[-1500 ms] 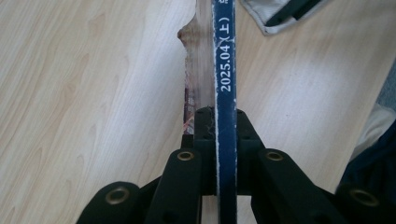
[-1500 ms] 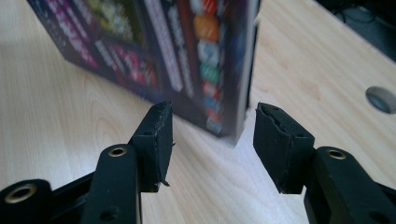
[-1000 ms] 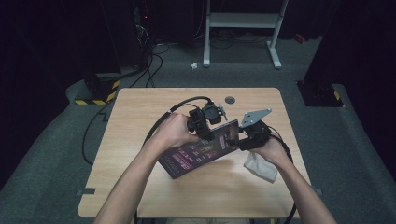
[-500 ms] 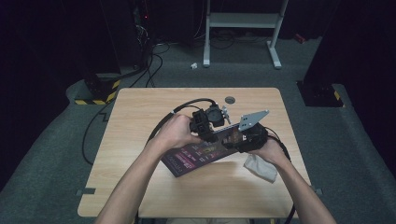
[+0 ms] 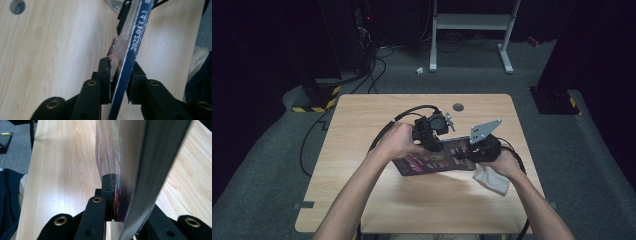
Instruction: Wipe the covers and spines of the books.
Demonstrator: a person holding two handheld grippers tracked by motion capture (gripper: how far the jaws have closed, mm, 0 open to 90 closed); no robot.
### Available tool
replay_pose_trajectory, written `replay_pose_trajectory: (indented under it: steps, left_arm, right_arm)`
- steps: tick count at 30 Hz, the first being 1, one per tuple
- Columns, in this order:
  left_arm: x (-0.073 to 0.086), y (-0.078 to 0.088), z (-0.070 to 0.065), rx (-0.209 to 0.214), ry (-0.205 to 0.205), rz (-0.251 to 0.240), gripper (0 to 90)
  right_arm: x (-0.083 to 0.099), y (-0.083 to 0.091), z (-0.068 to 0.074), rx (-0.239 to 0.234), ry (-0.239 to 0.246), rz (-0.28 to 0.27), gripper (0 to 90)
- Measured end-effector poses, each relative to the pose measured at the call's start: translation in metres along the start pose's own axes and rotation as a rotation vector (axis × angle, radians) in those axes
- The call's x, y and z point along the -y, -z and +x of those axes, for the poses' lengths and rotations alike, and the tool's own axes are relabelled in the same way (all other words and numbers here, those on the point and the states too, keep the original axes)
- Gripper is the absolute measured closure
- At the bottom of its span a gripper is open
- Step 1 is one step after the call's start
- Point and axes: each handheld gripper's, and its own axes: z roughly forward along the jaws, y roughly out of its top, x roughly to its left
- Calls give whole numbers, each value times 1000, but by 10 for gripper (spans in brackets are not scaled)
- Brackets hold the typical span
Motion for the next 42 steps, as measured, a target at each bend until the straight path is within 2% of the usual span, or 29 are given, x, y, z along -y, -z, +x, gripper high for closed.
replay_pose_trajectory:
  steps: [2,9,14,19,24,31,36,42]
  left_arm:
    - [6,2,4,-3,12,-10,655]
    - [31,1,11,-38,52,-10,567]
    - [48,4,16,-57,94,-14,544]
    - [63,3,19,-85,118,5,545]
    - [78,-2,22,-100,127,22,557]
    - [95,-9,29,-96,151,17,608]
    - [101,-12,32,-69,167,-2,673]
    - [100,-10,27,-53,140,8,752]
  right_arm:
    - [1,1,-1,3,-5,-2,837]
    - [3,6,-2,0,-15,-5,838]
    - [6,10,-3,2,-23,-5,838]
    - [10,15,-4,4,-30,-6,838]
    - [15,19,-6,-6,-39,-12,838]
    - [23,24,-9,-10,-59,-24,838]
    - [26,25,-11,-15,-65,-34,838]
    - [29,24,-18,-30,-83,-44,836]
